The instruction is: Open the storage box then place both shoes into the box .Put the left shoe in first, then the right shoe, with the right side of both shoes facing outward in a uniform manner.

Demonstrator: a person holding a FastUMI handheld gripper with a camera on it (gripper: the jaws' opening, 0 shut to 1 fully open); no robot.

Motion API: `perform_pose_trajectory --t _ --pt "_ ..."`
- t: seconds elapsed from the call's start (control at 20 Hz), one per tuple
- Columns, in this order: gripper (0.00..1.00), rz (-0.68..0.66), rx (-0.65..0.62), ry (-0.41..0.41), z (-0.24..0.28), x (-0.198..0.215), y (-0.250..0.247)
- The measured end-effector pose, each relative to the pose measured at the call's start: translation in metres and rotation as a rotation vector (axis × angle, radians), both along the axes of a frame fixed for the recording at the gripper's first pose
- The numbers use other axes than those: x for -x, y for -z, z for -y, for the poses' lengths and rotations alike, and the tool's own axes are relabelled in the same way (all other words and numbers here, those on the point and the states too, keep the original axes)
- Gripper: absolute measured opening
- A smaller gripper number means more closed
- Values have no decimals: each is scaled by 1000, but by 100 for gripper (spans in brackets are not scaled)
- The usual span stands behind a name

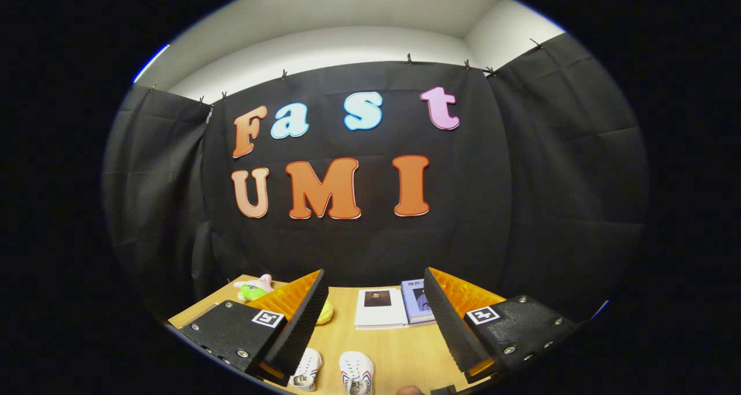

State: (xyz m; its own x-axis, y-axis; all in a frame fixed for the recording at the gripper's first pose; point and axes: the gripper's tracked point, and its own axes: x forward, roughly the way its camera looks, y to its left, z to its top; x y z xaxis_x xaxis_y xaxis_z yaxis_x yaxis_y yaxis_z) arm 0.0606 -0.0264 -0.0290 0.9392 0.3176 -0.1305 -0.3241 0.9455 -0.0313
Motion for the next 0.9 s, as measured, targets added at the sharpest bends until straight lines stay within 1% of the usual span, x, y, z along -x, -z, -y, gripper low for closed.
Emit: perform_pose_trajectory --t 0.25,0.35,0.6,0.75,0.9 --pt "99 -137 -45 -55 -23 -7 56" --pt "99 -216 -77 -93 -38 -6 85" --pt "98 -489 -267 -225 -89 13 160" --pt "98 -645 -332 -288 -113 32 205" --pt "98 -784 -400 -344 -133 51 239"
